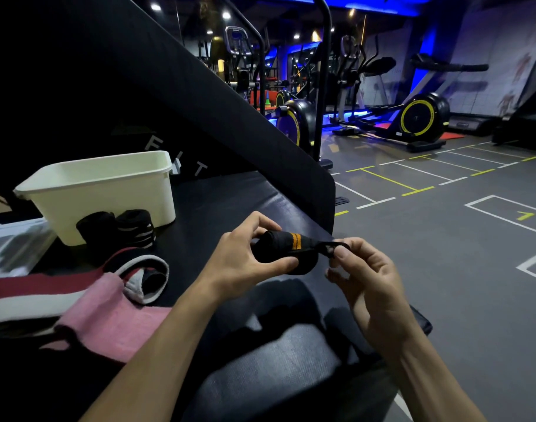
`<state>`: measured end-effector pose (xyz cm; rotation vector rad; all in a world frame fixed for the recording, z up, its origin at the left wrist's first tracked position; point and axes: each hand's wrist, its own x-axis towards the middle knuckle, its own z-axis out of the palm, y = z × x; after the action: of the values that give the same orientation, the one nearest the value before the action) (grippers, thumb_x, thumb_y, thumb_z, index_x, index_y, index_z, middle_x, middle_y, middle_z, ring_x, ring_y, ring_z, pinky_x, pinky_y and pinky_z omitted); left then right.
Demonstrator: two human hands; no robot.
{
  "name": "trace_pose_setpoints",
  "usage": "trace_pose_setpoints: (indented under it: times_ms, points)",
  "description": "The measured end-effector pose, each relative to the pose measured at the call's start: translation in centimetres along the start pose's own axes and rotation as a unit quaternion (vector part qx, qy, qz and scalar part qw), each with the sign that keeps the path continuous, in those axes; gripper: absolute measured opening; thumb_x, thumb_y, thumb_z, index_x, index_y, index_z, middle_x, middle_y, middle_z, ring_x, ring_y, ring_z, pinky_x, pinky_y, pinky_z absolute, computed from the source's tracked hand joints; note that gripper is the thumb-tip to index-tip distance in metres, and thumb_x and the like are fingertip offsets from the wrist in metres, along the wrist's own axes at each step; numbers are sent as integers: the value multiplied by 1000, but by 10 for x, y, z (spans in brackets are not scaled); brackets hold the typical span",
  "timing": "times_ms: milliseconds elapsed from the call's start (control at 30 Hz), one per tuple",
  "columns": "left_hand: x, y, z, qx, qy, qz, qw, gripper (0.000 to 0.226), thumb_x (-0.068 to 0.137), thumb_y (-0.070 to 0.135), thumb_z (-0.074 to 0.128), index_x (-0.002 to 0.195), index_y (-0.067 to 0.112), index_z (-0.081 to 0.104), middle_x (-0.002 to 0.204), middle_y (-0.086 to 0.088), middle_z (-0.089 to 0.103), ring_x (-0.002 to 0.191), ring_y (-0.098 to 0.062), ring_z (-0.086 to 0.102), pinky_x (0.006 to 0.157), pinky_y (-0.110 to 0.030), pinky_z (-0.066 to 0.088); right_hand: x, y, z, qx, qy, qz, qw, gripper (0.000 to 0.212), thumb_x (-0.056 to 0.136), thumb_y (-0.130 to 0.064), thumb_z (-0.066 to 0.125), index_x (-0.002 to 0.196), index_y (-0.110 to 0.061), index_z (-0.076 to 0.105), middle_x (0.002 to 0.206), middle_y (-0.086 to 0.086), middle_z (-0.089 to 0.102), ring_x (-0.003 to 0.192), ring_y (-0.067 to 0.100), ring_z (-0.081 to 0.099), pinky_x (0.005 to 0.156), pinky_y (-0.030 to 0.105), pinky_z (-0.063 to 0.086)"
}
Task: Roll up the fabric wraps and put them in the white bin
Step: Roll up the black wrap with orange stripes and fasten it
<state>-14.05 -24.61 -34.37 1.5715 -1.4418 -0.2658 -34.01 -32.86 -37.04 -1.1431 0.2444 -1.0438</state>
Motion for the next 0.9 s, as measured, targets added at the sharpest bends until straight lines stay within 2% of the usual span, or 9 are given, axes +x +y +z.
trace_pose_setpoints:
  times_ms: [133, 233, 300, 400, 433, 567, 667, 767, 900]
  points:
    - [0, 1, -1, 12, 20, 14, 1000, 46, 71, 38, 93, 103, 35, 59, 95, 9, 73, 86, -9, 71, 77, -21, 53, -1, 2, 1, -31, 25, 22, 999, 48, 51, -46, 97, 77, -19, 68, 71, 2, 58, 61, 12, 54, 59, 22, 49]
    - [-1, 1, -1, 20, 28, 14, 999, 48, 70, 39, 93, 103, 35, 59, 96, 9, 73, 86, -9, 71, 78, -25, 56, -2, 5, -1, -146, 112, -30, 982, 29, 77, -12, 84, 71, -22, 58, 63, 1, 53, 51, 16, 48, 50, 28, 43]
    - [-2, 3, 1, 26, 25, 19, 999, 48, 69, 38, 93, 102, 35, 59, 96, 10, 72, 83, -9, 71, 76, -25, 56, 0, 5, -2, -268, 200, -96, 938, 34, 84, 6, 71, 72, -18, 50, 56, 1, 50, 43, 18, 47, 46, 28, 42]
    - [-3, 7, 5, 33, 29, 25, 999, 47, 69, 40, 93, 101, 35, 59, 94, 12, 70, 80, -9, 69, 73, -25, 56, -1, 7, -3, -460, 269, -173, 829, 26, 83, -3, 67, 79, -20, 49, 57, -1, 50, 49, 18, 51, 53, 32, 43]
    - [-3, 7, 7, 34, 33, 25, 999, 47, 69, 42, 92, 101, 35, 58, 94, 13, 69, 79, -9, 69, 72, -25, 57, 0, 8, -3, -473, 267, -176, 821, 23, 84, -5, 66, 85, -22, 50, 59, -2, 52, 53, 17, 53, 56, 34, 45]
    - [-3, 4, 6, 30, 34, 13, 999, 47, 71, 47, 90, 102, 35, 57, 98, 9, 70, 82, -10, 70, 75, -31, 59, 1, 17, -5, -417, 189, -103, 883, 16, 92, -13, 60, 91, -29, 64, 64, -2, 64, 57, 18, 65, 59, 44, 57]
    - [-2, 1, 4, 29, 41, 0, 999, 48, 71, 48, 90, 102, 35, 56, 99, 9, 70, 84, -11, 70, 75, -32, 59, -3, 11, -2, -347, 127, -108, 923, 3, 89, -19, 68, 87, -21, 69, 77, -3, 71, 73, 11, 68, 68, 35, 58]
    - [-2, 1, 5, 28, 35, -10, 999, 47, 72, 45, 90, 102, 35, 55, 98, 9, 69, 83, -10, 70, 73, -27, 58, -4, 4, 1, -276, 103, -133, 946, 13, 82, -25, 71, 89, -14, 71, 95, 2, 70, 86, 9, 66, 72, 24, 53]
    - [-1, 1, 10, 28, 40, -18, 999, 46, 71, 42, 91, 99, 33, 55, 92, 10, 70, 79, -8, 68, 69, -22, 54, -5, -1, 5, -132, 97, -95, 982, 9, 77, -27, 76, 83, -21, 73, 80, -3, 66, 76, 12, 58, 73, 29, 48]
